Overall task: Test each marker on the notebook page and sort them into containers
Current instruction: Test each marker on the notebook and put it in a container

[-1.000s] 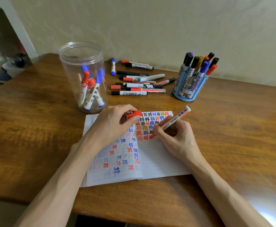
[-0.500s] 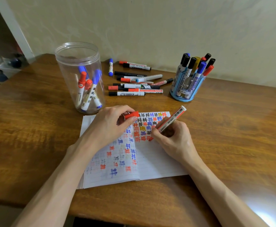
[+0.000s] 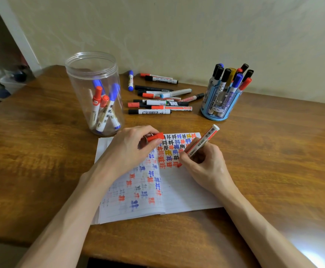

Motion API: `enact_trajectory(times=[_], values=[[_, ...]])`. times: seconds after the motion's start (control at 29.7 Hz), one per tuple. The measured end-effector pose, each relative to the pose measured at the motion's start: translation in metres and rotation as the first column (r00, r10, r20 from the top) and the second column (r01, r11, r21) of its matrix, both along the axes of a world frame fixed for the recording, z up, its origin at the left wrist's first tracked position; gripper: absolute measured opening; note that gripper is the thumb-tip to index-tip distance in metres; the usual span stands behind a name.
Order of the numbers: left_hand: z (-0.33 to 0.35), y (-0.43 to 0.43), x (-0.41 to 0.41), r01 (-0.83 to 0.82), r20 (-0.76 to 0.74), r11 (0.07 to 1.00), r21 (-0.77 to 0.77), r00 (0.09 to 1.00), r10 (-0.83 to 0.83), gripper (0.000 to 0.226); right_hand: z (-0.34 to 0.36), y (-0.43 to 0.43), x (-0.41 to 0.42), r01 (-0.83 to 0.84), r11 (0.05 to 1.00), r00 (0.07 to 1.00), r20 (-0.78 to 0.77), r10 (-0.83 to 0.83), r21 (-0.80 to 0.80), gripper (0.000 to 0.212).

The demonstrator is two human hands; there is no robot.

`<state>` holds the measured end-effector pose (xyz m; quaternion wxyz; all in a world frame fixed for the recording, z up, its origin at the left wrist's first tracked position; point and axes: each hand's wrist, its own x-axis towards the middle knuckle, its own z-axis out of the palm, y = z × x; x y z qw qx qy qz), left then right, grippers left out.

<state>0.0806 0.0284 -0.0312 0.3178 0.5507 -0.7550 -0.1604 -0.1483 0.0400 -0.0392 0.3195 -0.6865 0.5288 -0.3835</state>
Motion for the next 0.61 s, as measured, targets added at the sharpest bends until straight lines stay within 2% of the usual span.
enact_trajectory(times=[0.13,0.27,0.4,0.5,0.61], values=[[-0.001,-0.001,0.001,0.005,0.000,1.000,0.002,1.000,-0.005,0.032,0.000,-0.002,-0.001,-0.002,1.000,0.998,0.064,0.002,0.009,0.009],[0.002,0.000,0.000,0.048,-0.035,0.999,-0.003,0.998,-0.048,0.031,0.008,-0.001,-0.001,0.029,0.999,0.979,0.202,-0.032,0.016,0.008],[0.006,0.002,-0.002,0.107,-0.080,0.994,-0.004,0.991,-0.107,0.039,0.015,0.000,-0.005,0.047,0.999,0.921,0.387,-0.050,0.019,0.022],[0.006,0.002,-0.002,0.127,-0.092,0.992,0.003,0.988,-0.126,0.046,0.018,0.001,-0.009,0.033,0.998,0.889,0.454,-0.056,0.057,0.030],[0.005,0.003,-0.003,0.132,-0.098,0.991,0.014,0.987,-0.130,0.053,0.019,0.003,-0.010,-0.010,0.995,0.869,0.492,-0.041,0.101,0.029]])
